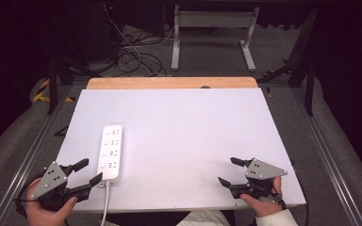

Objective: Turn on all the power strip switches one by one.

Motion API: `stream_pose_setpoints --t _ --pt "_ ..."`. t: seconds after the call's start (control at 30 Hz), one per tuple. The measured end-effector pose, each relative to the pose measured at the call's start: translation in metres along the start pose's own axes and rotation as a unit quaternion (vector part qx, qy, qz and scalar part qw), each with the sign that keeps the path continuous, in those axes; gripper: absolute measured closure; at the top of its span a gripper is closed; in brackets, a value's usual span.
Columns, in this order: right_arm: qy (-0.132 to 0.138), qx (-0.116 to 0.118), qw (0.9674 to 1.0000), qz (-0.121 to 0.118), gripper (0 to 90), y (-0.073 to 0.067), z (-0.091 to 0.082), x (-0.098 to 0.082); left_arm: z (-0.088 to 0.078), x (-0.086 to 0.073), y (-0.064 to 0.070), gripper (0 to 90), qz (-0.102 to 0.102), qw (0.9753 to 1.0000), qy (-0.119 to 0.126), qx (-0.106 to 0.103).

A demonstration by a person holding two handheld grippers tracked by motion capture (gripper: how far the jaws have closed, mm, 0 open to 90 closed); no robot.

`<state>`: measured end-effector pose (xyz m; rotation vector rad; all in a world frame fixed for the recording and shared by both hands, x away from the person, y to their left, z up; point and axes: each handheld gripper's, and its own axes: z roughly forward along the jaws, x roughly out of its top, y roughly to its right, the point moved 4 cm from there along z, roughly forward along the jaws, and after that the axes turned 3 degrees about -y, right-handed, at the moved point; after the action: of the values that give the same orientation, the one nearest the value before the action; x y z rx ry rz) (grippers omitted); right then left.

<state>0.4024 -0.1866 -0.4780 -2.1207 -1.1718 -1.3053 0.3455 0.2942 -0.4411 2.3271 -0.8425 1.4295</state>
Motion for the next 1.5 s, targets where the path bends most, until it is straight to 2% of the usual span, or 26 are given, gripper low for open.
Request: stream_pose_setpoints --t 0.1,0.17,0.2,0.37,0.47,0.63,0.73,0.8,0.83,0.87,0.9,0.93,1.0,1.03,1.27,1.5 --pt "0.0 0.001 1.0 -0.002 22.8 0.0 0.001 0.0 0.0 0.001 -0.001 35.1 -0.006 1.0 -0.003 -0.002" --pt "-0.004 0.001 1.0 0.001 22.8 0.0 0.001 0.0 0.0 0.002 -0.003 35.7 -0.003 1.0 -0.006 -0.004" --pt "-0.005 0.003 1.0 0.001 22.8 0.0 0.002 0.0 0.0 0.002 -0.002 36.2 -0.009 0.9999 -0.005 -0.008" --pt "-0.006 0.004 1.0 0.0 23.0 -0.001 0.002 0.0 0.001 0.004 -0.006 38.5 -0.008 0.9998 -0.016 -0.012" --pt "-0.006 0.003 1.0 -0.001 23.1 -0.001 0.002 -0.001 0.002 0.004 -0.01 42.4 -0.01 0.9993 -0.021 -0.028" --pt "-0.006 0.004 1.0 0.0 23.3 -0.001 0.002 -0.001 0.002 0.007 -0.011 59.6 -0.009 0.9983 -0.033 -0.048" --pt "-0.006 0.005 1.0 -0.002 23.5 -0.001 0.002 -0.001 0.003 0.009 -0.012 73.8 -0.013 0.9974 -0.048 -0.052" --pt "-0.006 0.005 1.0 -0.001 23.5 -0.001 0.002 -0.001 0.006 0.011 -0.015 82.2 -0.022 0.996 -0.065 -0.058" --pt "-0.006 0.004 1.0 -0.002 23.5 -0.001 0.002 0.0 0.006 0.011 -0.015 87.4 -0.022 0.996 -0.065 -0.058" --pt "-0.006 0.004 1.0 -0.003 23.5 -0.001 0.002 0.0 0.009 0.012 -0.017 89.8 -0.032 0.9946 -0.079 -0.06" --pt "-0.005 0.005 1.0 -0.002 23.5 -0.001 0.002 0.0 0.01 0.013 -0.019 89.9 -0.03 0.9939 -0.085 -0.064" --pt "-0.006 0.005 1.0 -0.003 23.6 -0.001 0.002 -0.001 0.012 0.014 -0.019 90.0 -0.039 0.9925 -0.091 -0.072" --pt "-0.008 0.005 0.9999 -0.004 23.6 -0.001 0.002 -0.001 0.014 0.014 -0.02 90.0 -0.042 0.9921 -0.094 -0.071" --pt "-0.009 0.005 0.9999 -0.004 23.6 -0.002 0.003 -0.001 0.017 0.015 -0.022 90.0 -0.045 0.9909 -0.103 -0.074" --pt "-0.008 0.007 0.9999 -0.006 24.1 -0.001 0.003 -0.001 0.028 0.018 -0.026 90.0 -0.047 0.9888 -0.123 -0.07" --pt "-0.004 0.013 0.9999 -0.002 24.1 -0.001 0.002 -0.001 0.039 0.014 -0.032 90.0 -0.057 0.9849 -0.148 -0.07"
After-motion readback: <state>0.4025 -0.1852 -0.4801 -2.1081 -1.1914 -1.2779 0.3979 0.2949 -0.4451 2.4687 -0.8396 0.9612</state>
